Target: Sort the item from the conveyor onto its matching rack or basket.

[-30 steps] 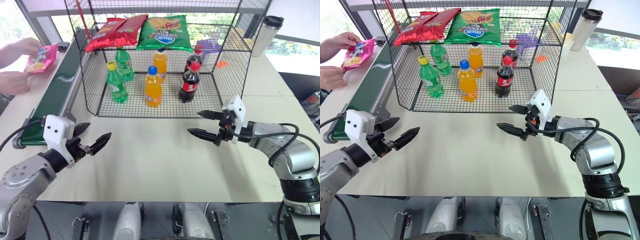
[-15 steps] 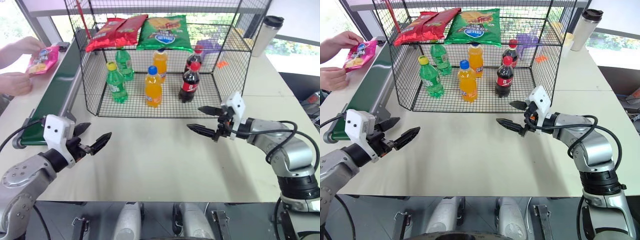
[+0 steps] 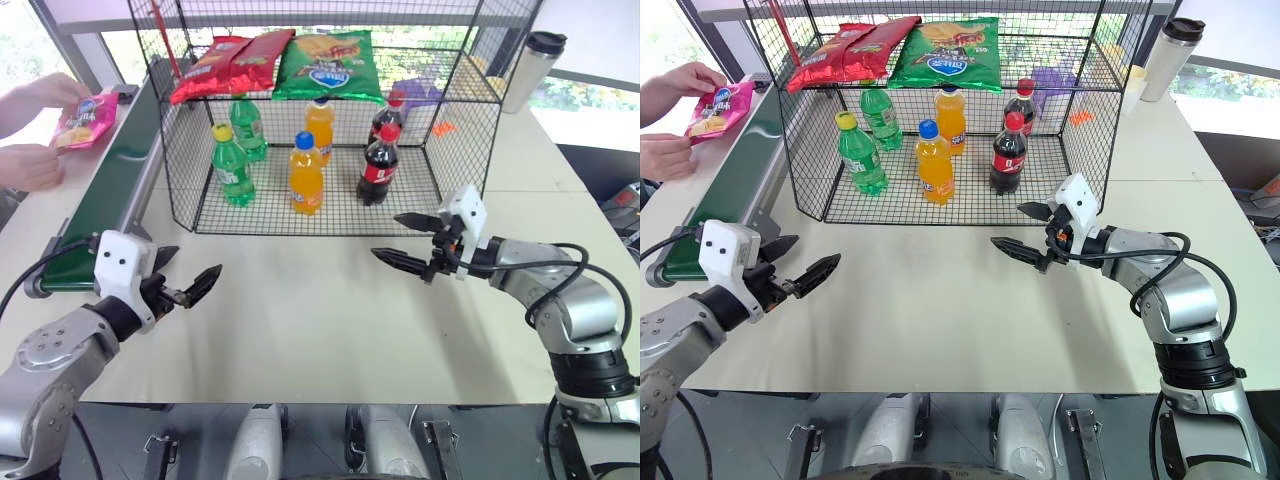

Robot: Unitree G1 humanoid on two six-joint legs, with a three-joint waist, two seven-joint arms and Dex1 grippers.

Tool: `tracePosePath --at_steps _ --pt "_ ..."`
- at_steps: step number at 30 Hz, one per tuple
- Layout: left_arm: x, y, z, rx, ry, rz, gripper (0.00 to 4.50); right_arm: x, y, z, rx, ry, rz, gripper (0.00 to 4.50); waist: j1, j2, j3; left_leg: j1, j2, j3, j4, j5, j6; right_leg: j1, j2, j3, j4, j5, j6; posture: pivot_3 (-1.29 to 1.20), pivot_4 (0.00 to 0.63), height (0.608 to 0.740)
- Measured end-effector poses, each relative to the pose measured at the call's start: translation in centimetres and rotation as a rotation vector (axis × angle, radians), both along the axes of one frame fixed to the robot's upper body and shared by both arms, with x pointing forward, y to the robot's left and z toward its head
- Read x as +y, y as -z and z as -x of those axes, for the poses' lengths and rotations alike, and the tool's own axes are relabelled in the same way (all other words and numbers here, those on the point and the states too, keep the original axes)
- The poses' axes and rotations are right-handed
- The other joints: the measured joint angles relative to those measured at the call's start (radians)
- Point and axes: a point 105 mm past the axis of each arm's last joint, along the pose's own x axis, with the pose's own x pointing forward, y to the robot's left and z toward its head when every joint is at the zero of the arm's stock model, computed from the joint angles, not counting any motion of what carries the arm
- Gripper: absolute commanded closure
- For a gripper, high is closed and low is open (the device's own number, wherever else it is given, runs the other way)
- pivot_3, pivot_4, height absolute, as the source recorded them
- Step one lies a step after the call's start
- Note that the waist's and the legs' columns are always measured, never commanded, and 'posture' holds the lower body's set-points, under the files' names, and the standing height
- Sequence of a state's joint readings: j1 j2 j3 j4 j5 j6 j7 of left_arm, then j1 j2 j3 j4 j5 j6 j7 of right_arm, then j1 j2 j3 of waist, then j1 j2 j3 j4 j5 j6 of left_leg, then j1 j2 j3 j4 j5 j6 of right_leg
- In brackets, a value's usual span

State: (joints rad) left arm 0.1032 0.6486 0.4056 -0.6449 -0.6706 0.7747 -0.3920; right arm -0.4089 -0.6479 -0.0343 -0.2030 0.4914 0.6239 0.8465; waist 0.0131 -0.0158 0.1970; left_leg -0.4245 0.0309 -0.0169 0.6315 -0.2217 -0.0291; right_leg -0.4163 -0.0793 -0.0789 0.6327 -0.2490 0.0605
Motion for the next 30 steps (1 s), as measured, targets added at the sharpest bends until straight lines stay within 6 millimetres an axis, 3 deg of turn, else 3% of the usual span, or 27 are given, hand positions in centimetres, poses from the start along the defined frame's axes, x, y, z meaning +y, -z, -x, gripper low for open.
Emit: tracePosePath --at_steps 30 --pt "-0.59 0.71 -0.11 0.011 -0.008 0.006 0.06 0.32 0.04 -0.87 -0.039 0.002 0.018 0.00 0.000 0.000 0.000 0.001 0.000 0.000 0.001 0.000 0.000 0.000 0.000 0.000 0.003 0.000 0.001 0.00 0.150 0.740"
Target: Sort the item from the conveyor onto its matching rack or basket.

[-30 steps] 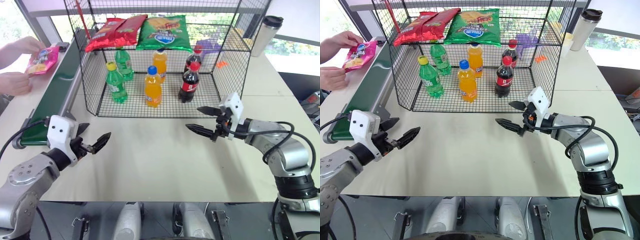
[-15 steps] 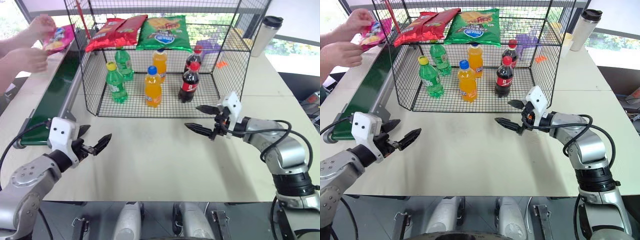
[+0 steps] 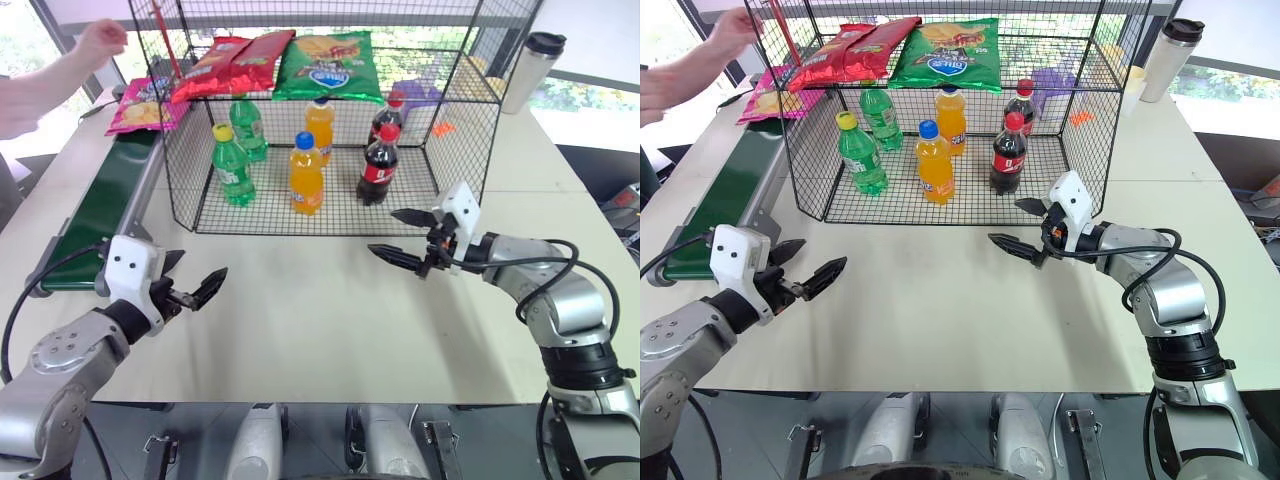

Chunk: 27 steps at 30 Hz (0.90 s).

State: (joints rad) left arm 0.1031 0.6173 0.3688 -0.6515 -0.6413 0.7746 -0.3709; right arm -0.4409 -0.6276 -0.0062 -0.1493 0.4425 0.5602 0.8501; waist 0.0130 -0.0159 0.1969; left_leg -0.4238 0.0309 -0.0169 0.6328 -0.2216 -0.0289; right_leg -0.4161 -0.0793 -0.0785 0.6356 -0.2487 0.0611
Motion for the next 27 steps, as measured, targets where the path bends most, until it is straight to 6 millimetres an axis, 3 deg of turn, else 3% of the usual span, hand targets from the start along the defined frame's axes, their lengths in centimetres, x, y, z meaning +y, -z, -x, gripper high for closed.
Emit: tracePosePath --at_steps 6,9,12,14,18,21,27 --pt "0.1 -0.3 0.0 -0.011 -0.004 -0.006 0.06 -0.2 0.0 -0.5 0.006 0.012 -0.007 0.00 0.000 0.000 0.000 0.000 0.000 0.000 0.001 0.000 0.000 0.000 0.000 0.000 0.001 0.000 0.000 0.00 0.150 0.740" --pt "1.6 -2.3 0.3 -0.072 -0.039 -0.098 0.06 0.8 -1.1 -0.7 0.030 -0.024 -0.088 0.00 -0.005 -0.001 0.000 0.000 0.000 0.000 0.001 0.000 0.000 -0.001 0.000 0.001 0.004 0.000 0.000 0.00 0.150 0.740" --pt "4.8 -5.7 1.0 -0.159 -0.124 -0.356 0.06 2.2 -3.5 -0.4 0.053 -0.098 -0.207 0.00 -0.008 0.000 0.000 0.002 0.000 0.002 0.000 0.000 0.000 -0.005 0.001 0.003 0.010 0.000 0.000 0.00 0.150 0.740" --pt "7.1 -6.8 2.0 -0.170 -0.170 -0.598 0.06 3.3 -4.8 -0.2 0.056 -0.151 -0.251 0.00 -0.010 -0.001 -0.001 0.003 0.001 0.005 -0.001 0.000 0.000 -0.007 0.001 0.005 0.011 -0.001 -0.001 0.00 0.150 0.740" --pt "11.5 -6.4 3.3 -0.078 -0.186 -1.086 0.06 5.6 -6.2 0.5 0.033 -0.258 -0.238 0.00 -0.009 0.001 -0.001 0.005 0.001 0.011 -0.003 0.000 0.000 -0.010 0.002 0.011 0.012 -0.003 -0.004 0.00 0.150 0.740" --pt "14.1 -6.1 3.5 -0.062 -0.193 -1.338 0.06 7.4 -5.4 0.7 -0.006 -0.303 -0.159 0.00 -0.001 0.001 -0.001 0.004 0.001 0.011 -0.003 0.000 0.000 -0.011 0.001 0.012 0.011 -0.003 -0.005 0.00 0.150 0.740" --pt "16.2 -4.1 2.4 -0.073 -0.160 -1.539 0.06 8.5 -4.4 0.9 -0.052 -0.342 -0.085 0.00 -0.003 0.001 -0.001 0.001 0.001 0.016 -0.002 0.000 0.000 -0.013 -0.001 0.014 0.010 -0.002 -0.003 0.00 0.150 0.740"
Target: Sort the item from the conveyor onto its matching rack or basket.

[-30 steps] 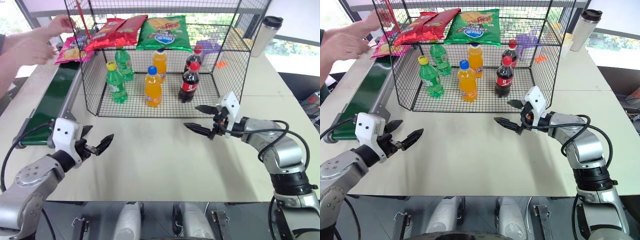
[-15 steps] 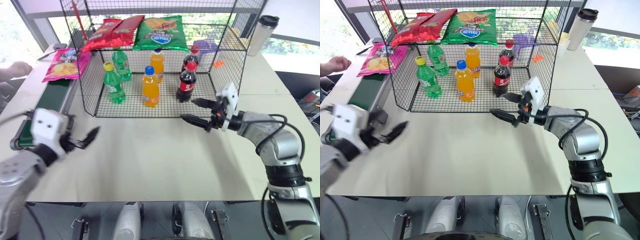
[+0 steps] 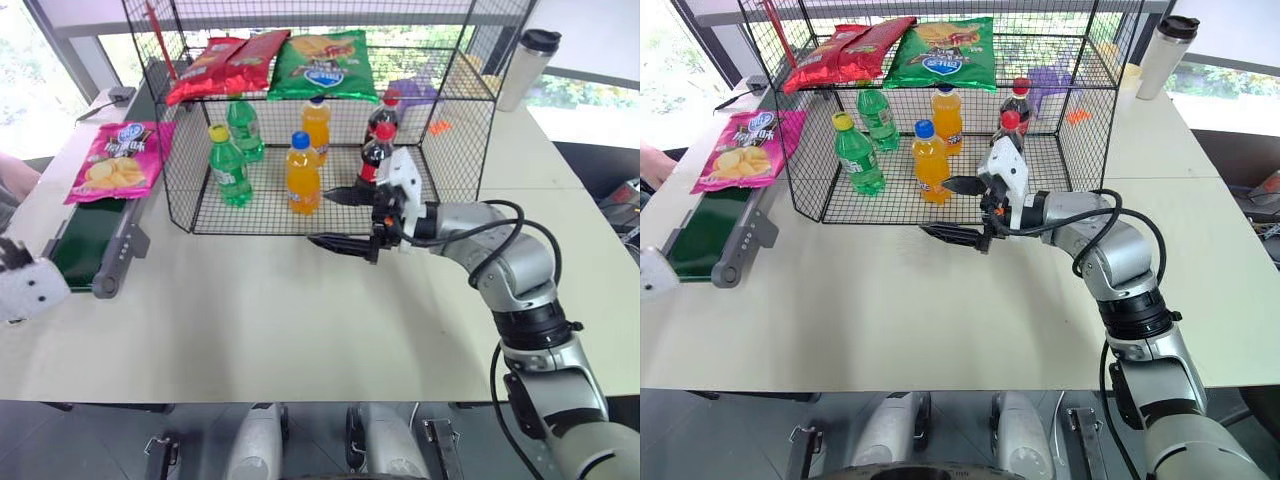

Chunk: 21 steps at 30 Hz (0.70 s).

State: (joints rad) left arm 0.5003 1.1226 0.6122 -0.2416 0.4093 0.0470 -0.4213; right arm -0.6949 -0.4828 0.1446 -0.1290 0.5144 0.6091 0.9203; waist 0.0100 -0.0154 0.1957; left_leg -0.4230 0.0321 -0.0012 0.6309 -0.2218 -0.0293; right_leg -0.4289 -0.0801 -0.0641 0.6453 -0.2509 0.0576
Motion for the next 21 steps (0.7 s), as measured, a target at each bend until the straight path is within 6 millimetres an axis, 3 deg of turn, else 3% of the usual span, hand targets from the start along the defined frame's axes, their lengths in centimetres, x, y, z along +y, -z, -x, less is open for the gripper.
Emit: tracePosePath --at_steps 6,16,21 --pt "0.5 0.8 0.0 -0.050 -0.012 -0.024 0.06 -0.6 0.3 -0.1 0.006 0.019 -0.001 0.00 -0.003 0.000 0.000 0.001 0.001 0.000 0.000 0.000 0.000 -0.001 0.001 0.000 0.002 0.002 0.003 0.00 0.150 0.740" --pt "-1.4 0.1 -2.3 -0.115 0.061 -0.030 0.06 -0.8 0.5 -0.3 -0.002 0.046 0.002 0.00 -0.001 -0.001 0.000 0.001 0.001 0.000 0.000 0.000 0.000 -0.001 0.001 0.000 0.003 0.002 0.003 0.00 0.150 0.740" --pt "-1.5 1.3 -3.0 -0.076 0.064 -0.012 0.06 -1.3 0.7 -0.6 0.005 0.077 -0.006 0.00 -0.003 -0.001 0.000 0.002 0.001 0.000 0.000 0.000 0.000 -0.001 0.001 0.000 0.004 0.002 0.004 0.00 0.150 0.740"
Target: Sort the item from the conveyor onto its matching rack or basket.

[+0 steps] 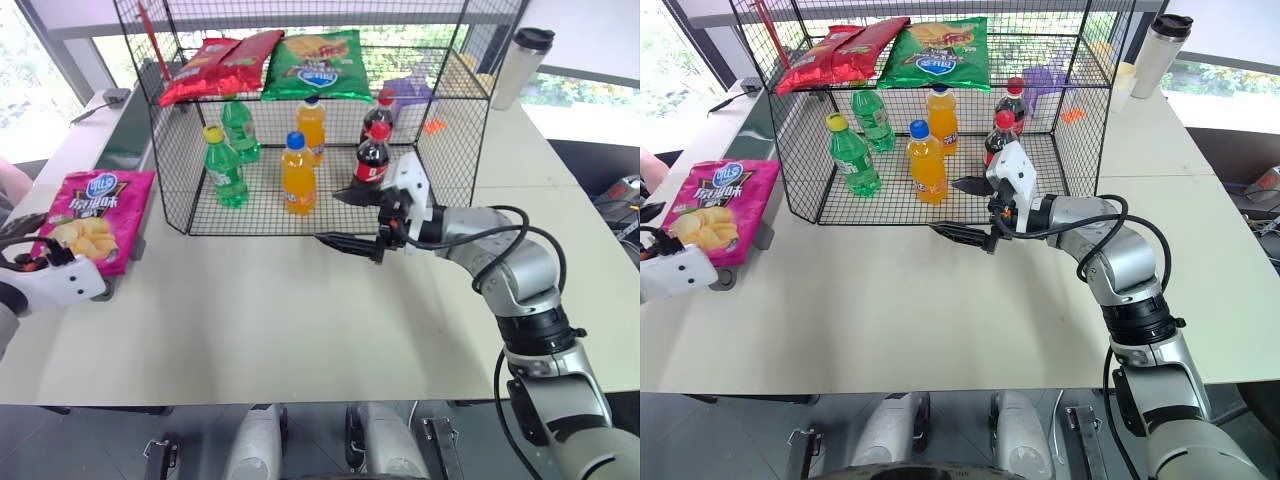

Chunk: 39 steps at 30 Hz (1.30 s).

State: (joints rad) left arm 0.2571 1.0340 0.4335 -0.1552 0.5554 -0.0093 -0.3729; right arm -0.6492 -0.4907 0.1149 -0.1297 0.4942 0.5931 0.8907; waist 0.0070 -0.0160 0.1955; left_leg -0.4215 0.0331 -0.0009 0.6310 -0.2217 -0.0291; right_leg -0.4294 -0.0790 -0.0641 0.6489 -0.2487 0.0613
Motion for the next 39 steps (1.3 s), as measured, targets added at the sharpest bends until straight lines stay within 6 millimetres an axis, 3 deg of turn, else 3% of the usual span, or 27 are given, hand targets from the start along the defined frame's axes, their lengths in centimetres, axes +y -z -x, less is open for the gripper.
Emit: tracePosePath --at_steps 13,17,23,28,33,39 --pt "-0.7 0.5 -0.8 -0.040 -0.001 0.021 0.06 -0.3 0.0 -0.3 -0.006 0.032 0.002 0.00 0.003 0.001 0.000 0.003 0.000 0.000 0.000 0.000 0.000 0.003 0.000 0.000 0.001 0.000 0.000 0.00 0.150 0.740" --pt "-0.8 0.3 0.7 -0.011 -0.026 0.008 0.06 -0.3 0.1 -0.4 -0.011 0.036 0.003 0.00 0.001 0.001 0.000 0.003 0.000 0.000 0.000 0.000 0.000 0.002 0.000 0.001 0.001 0.000 0.000 0.00 0.150 0.740" --pt "-2.6 -0.5 5.2 0.074 -0.088 0.065 0.06 -0.1 0.5 -0.5 0.010 0.028 -0.009 0.00 -0.008 0.000 0.000 0.003 0.000 0.001 0.000 0.000 0.000 0.002 0.000 0.001 0.000 0.000 0.000 0.00 0.150 0.740" --pt "-4.6 1.8 8.5 0.222 -0.123 0.248 0.06 0.2 1.0 -0.6 0.044 -0.001 -0.018 0.00 -0.015 0.000 -0.001 0.003 0.000 -0.001 0.001 0.000 0.000 0.003 0.001 0.001 0.000 -0.002 -0.004 0.00 0.150 0.740" --pt "-4.7 3.3 9.5 0.297 -0.154 0.293 0.06 0.5 1.3 -0.9 0.043 -0.014 -0.003 0.00 -0.017 0.000 -0.001 0.003 0.000 -0.001 0.001 0.000 0.000 0.003 0.001 0.002 0.000 -0.002 -0.004 0.00 0.150 0.740" --pt "-3.3 3.5 8.0 0.251 -0.176 0.233 0.06 0.4 1.2 -1.0 0.037 -0.001 -0.001 0.00 -0.018 0.000 -0.001 0.003 0.000 -0.001 0.001 0.000 0.000 0.003 0.001 0.002 0.000 -0.002 -0.004 0.00 0.150 0.740"
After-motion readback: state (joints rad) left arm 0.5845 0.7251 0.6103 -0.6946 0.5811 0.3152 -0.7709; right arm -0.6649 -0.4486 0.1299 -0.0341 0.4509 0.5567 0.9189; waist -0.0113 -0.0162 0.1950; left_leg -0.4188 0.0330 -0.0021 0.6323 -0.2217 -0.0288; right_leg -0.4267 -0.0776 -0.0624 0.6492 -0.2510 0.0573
